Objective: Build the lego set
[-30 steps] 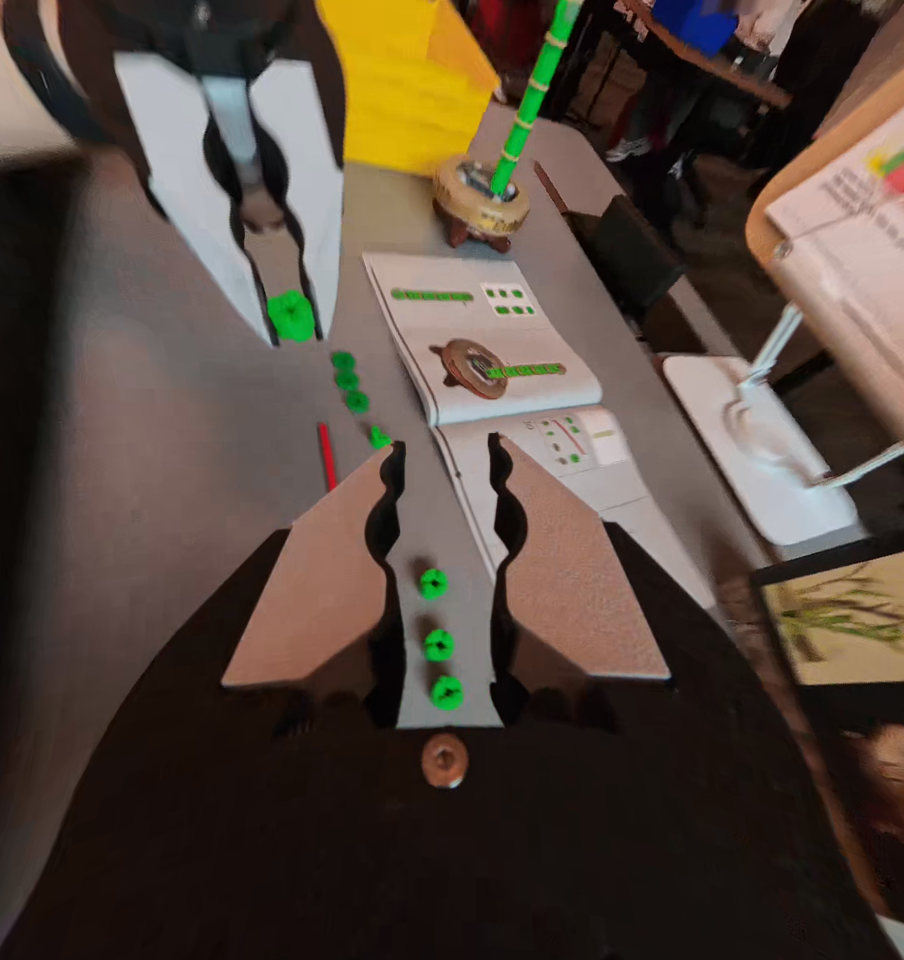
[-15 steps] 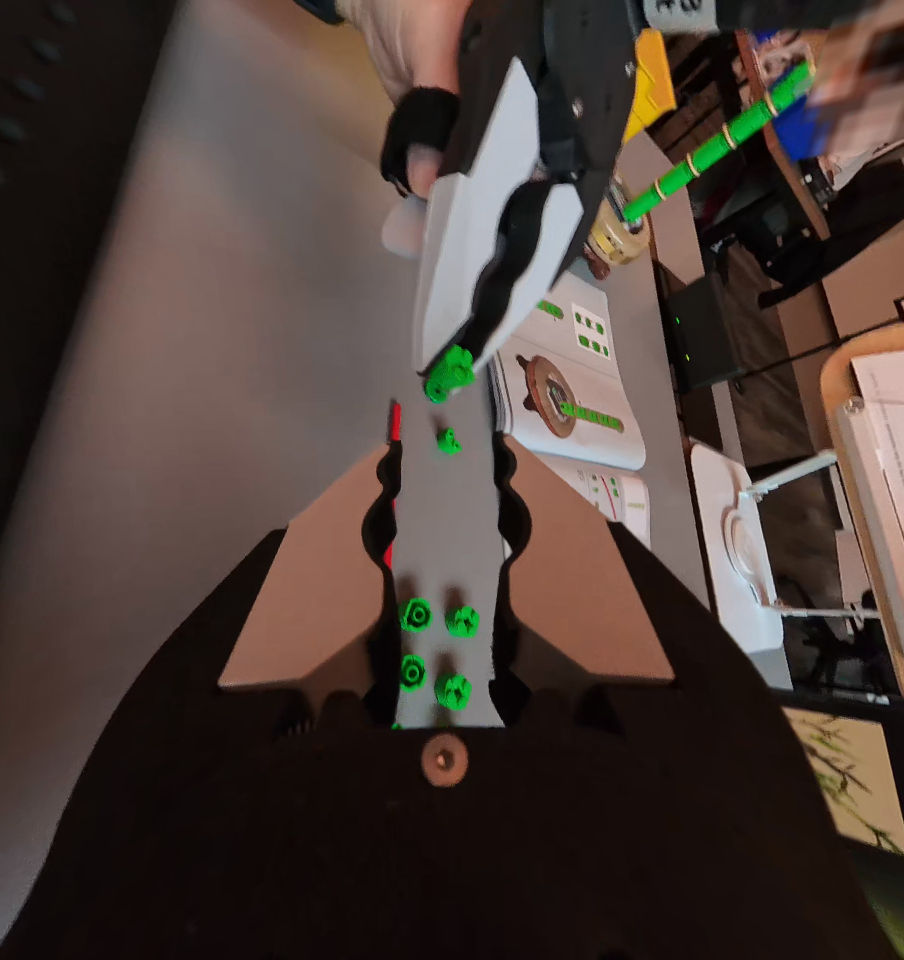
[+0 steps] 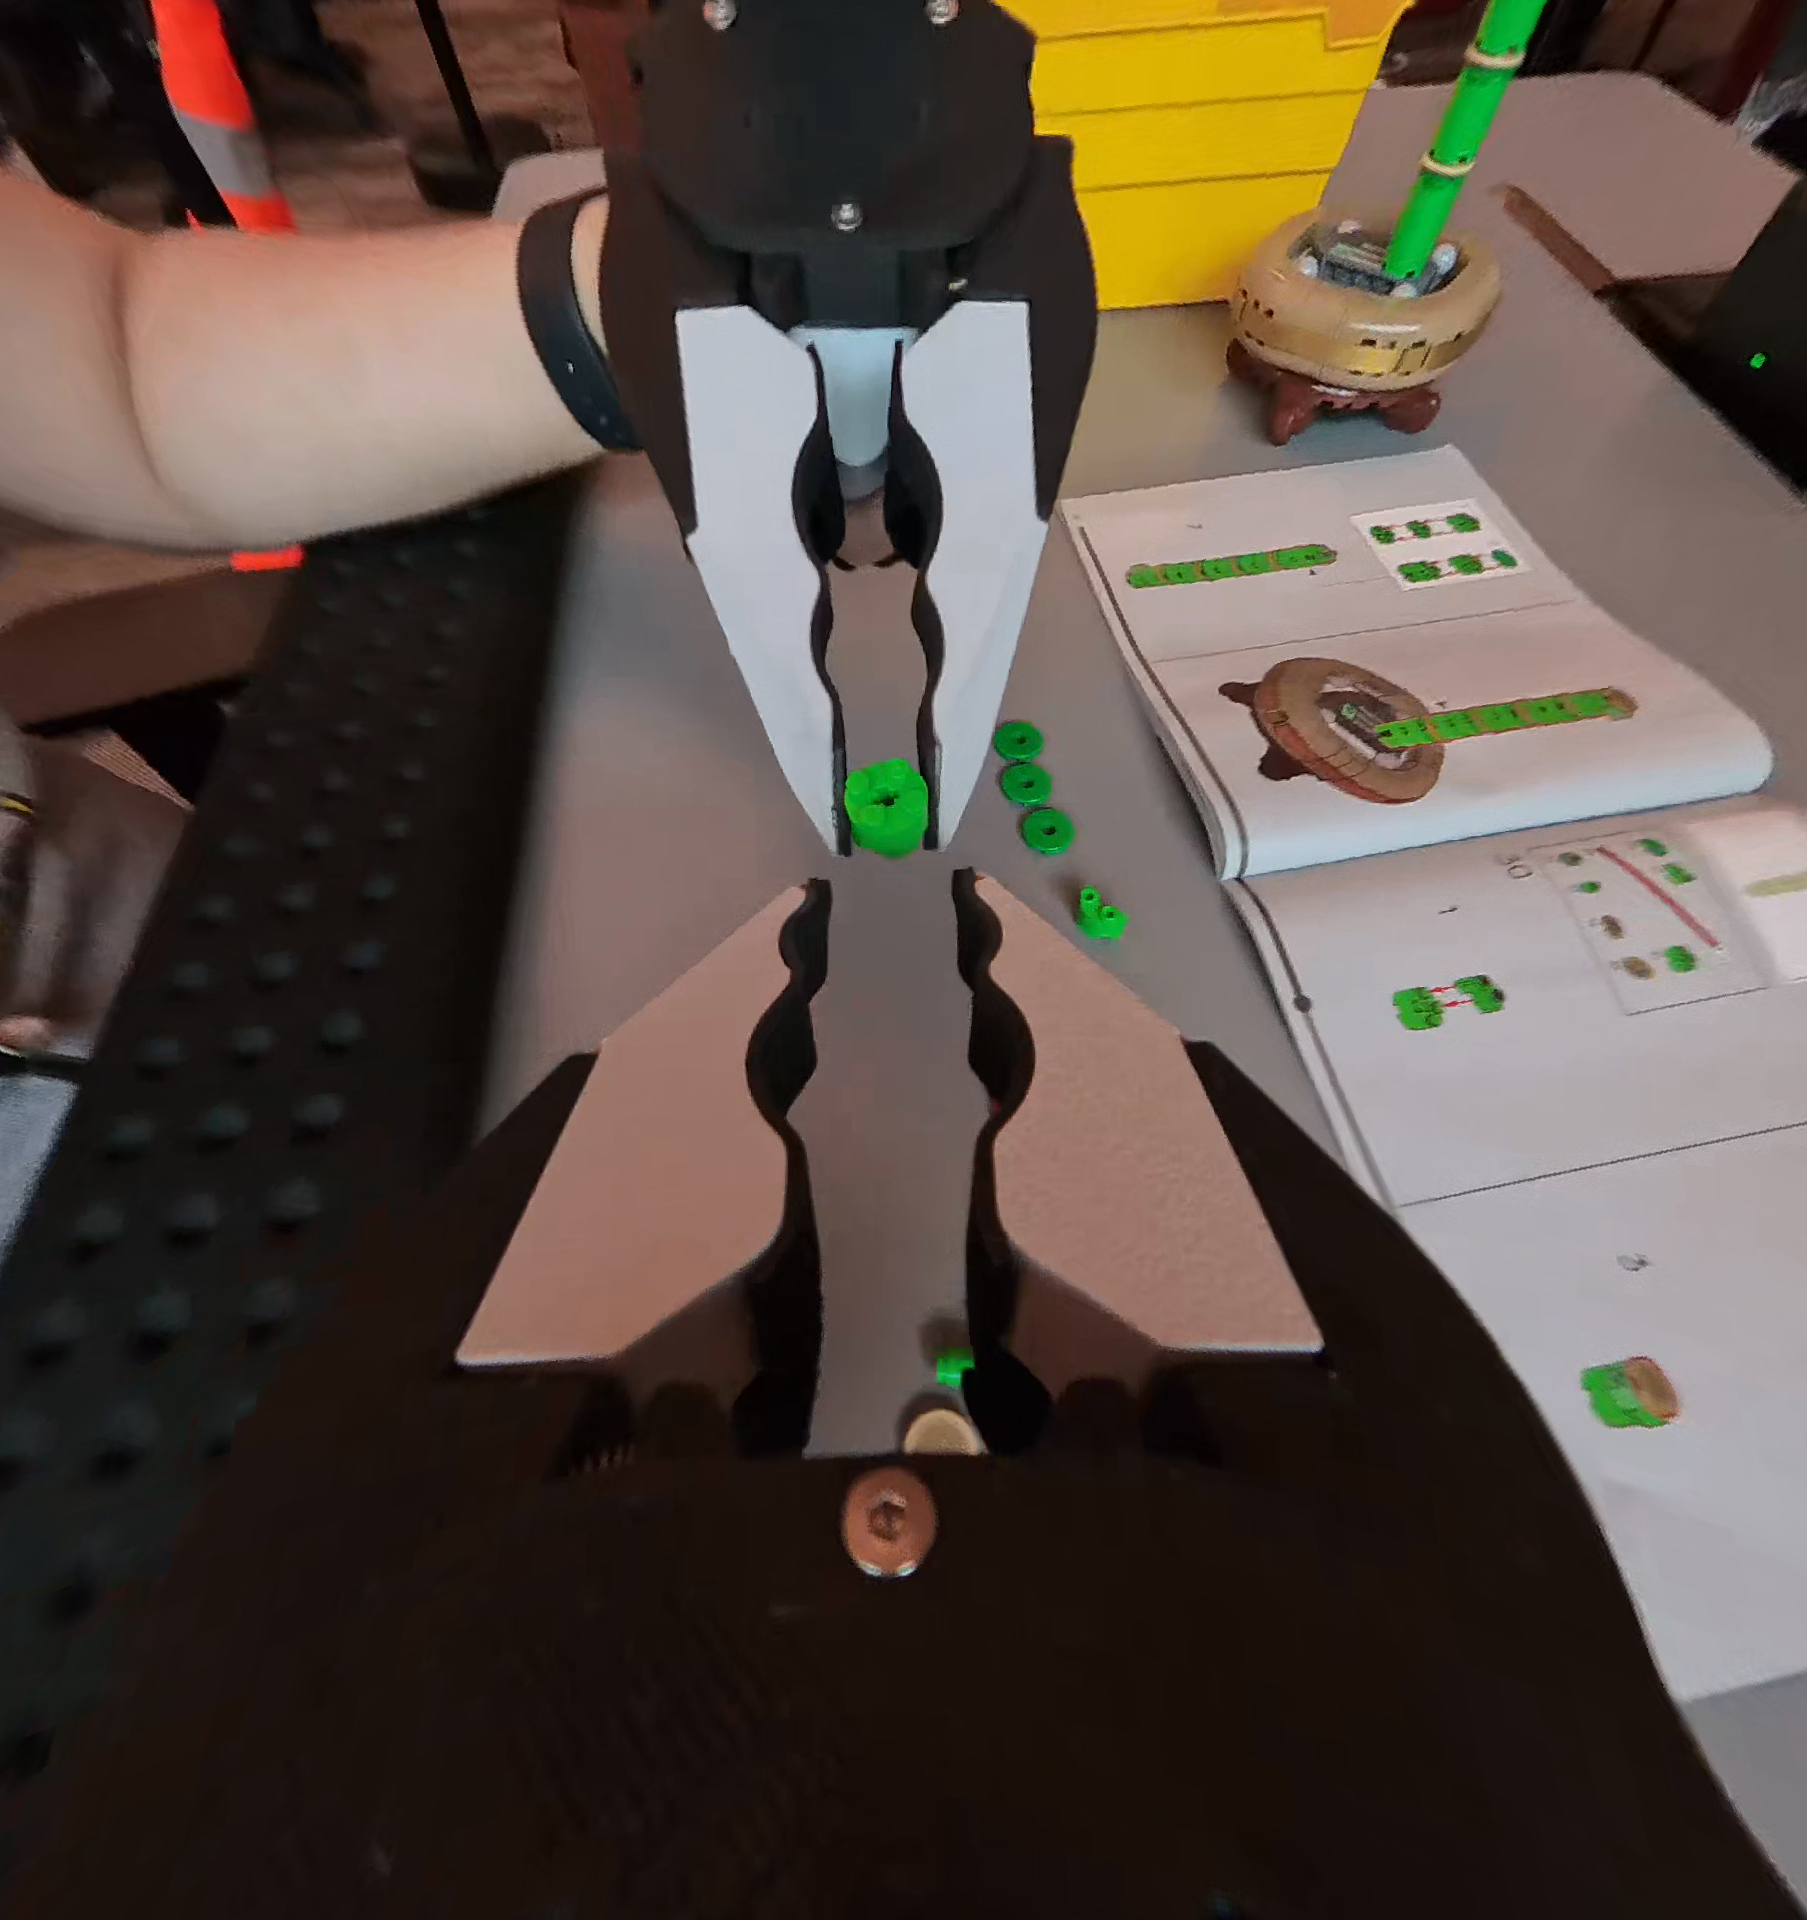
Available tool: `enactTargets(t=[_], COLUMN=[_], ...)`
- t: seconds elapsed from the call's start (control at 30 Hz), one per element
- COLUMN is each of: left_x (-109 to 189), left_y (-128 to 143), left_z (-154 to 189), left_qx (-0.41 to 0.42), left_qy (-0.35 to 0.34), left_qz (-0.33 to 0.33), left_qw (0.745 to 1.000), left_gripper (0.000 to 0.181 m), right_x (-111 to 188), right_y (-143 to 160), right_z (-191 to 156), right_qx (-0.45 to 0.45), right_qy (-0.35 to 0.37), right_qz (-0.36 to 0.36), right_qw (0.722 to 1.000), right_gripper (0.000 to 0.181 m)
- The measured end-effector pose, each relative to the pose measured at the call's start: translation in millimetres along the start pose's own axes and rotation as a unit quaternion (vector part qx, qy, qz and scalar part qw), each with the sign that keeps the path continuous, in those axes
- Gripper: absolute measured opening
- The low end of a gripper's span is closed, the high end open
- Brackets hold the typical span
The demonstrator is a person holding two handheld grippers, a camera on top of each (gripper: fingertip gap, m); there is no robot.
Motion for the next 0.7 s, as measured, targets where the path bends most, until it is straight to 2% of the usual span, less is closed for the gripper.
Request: enactTargets(t=[0.07, 0.13, 0.23, 0.33, 0.47, 0.53, 0.7], left_x=[-1, 0, 2, 4, 5, 5, 3], left_y=[1, 2, 1, -2, -1, -1, 0], left_z=[0, -1, -2, -2, -2, -2, -2], left_qx=[-0.001, 0.001, 0.002, 0.002, 0.001, 0.003, 0.003], left_qy=[-0.004, -0.008, -0.014, -0.023, -0.027, -0.027, -0.028], left_qz=[-0.007, -0.014, -0.016, -0.011, -0.013, -0.015, -0.019], left_qw=[1.0, 1.0, 1.0, 1.0, 1.0, 1.0, 0.999], left_gripper=[0.014, 0.014, 0.014, 0.014, 0.014, 0.014, 0.014], right_x=[6, 36, 107, 140, 137, 130, 112], right_y=[3, 8, 28, 63, 97, 96, 82], right_z=[1, 17, 39, 46, 50, 52, 47], right_qx=[0.041, 0.063, -0.007, -0.057, -0.094, -0.107, -0.069], right_qy=[0.026, 0.142, 0.277, 0.32, 0.312, 0.299, 0.27], right_qz=[-0.034, -0.084, -0.077, -0.096, -0.18, -0.183, -0.171], right_qw=[0.998, 0.984, 0.958, 0.941, 0.928, 0.93, 0.945], right_gripper=[0.025, 0.025, 0.022, 0.021, 0.018, 0.016, 0.016])
Point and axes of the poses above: each gripper's, where its closed fingertips meet, x back along the fingers, y out of its underside, z = x × y across the jaws, the point moved 10 cm from there along x, back along the fingers, and after that the axes turned 4 degrees about y, right-handed, at the moved point
